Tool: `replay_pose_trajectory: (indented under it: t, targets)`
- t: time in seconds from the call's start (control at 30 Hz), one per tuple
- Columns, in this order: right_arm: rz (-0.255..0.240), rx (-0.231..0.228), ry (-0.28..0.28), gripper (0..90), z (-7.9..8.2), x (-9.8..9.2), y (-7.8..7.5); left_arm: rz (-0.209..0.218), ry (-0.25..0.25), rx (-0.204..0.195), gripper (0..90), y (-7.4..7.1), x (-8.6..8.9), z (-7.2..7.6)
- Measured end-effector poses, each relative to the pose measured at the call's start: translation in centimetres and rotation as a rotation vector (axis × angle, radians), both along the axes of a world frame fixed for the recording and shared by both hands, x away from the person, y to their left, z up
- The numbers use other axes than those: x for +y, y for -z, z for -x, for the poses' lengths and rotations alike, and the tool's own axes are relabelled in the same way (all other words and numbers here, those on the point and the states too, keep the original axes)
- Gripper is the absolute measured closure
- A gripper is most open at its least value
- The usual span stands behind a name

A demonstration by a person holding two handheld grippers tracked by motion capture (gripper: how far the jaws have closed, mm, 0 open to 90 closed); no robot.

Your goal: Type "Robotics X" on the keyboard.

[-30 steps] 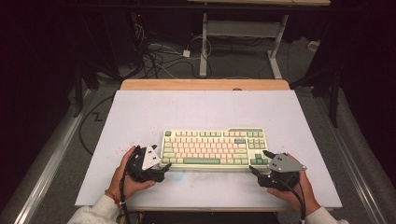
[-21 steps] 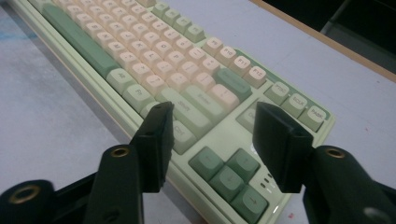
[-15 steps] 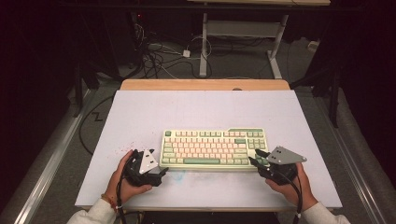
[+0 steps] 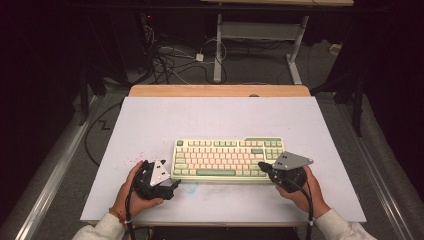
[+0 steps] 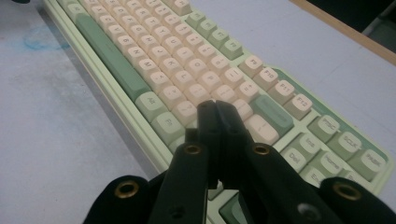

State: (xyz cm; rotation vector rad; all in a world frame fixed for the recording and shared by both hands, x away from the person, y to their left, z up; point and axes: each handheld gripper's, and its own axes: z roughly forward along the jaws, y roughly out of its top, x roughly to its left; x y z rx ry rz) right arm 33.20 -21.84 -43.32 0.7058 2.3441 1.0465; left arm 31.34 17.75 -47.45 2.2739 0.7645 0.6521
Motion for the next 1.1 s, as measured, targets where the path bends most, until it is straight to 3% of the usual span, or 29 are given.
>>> replay_pose_trajectory:
  t: [0.67,1.1]
  targets:
    - [0.018,0.046,-0.065,90.0,-2.6,4.7,0.9,-0.027,0.0,0.009,18.5,0.2,-0.1,-0.1]
    - [0.042,0.068,-0.07,90.0,-3.2,5.6,1.8,-0.027,-0.003,0.011,18.4,0.3,-0.1,-0.1]
